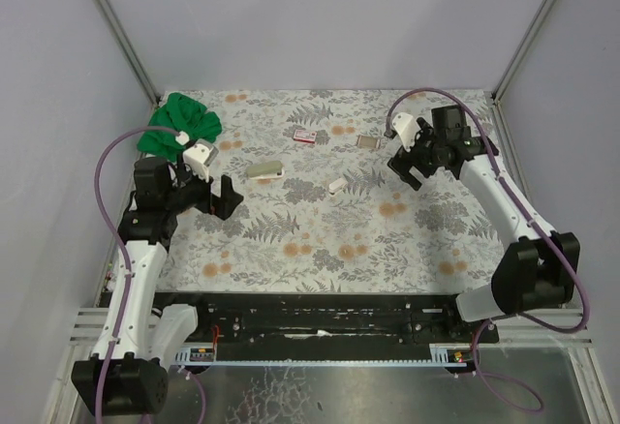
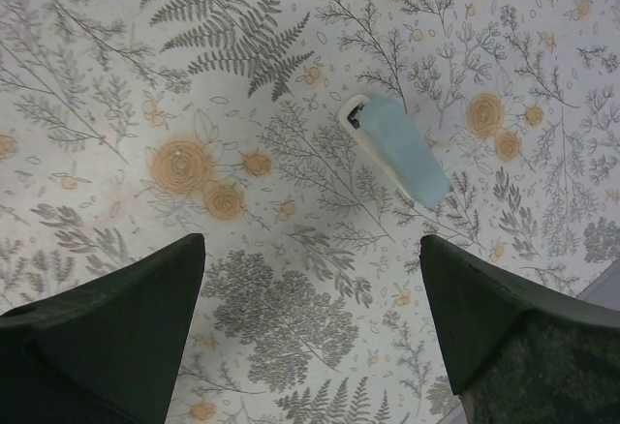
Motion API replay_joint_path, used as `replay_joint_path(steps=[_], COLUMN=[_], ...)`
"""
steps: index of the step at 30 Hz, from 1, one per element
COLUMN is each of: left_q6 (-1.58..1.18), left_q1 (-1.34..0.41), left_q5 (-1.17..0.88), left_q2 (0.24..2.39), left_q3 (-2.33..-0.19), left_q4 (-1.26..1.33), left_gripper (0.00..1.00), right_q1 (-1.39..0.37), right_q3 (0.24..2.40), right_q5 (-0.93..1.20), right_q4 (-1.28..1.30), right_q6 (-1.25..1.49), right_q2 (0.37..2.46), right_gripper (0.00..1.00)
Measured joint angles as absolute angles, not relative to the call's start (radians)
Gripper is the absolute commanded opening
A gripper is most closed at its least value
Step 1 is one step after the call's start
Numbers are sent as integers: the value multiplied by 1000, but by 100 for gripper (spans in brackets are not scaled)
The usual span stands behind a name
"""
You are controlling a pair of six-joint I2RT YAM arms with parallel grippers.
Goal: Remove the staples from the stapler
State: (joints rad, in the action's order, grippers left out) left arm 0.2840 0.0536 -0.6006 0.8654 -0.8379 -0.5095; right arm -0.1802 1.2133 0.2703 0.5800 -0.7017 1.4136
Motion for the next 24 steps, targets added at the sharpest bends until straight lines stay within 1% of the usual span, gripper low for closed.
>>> replay_joint_path(steps=[10, 17, 24], left_q6=[316, 320, 334], left_q1=[53, 53, 53], left_q5=[-645, -649, -670], left_q2=[858, 858, 859], left_q3=[-814, -810, -809], left_q4=[-512, -512, -515], left_gripper=[100, 100, 100], right_q1=[-180, -180, -180], right_q3=[1404, 1492, 1540], right_q5=[197, 172, 131], right_q4=[638, 674, 690], right_q6=[-813, -855, -907], right_q2=[1673, 1812, 1910], right_gripper=[99, 100, 92])
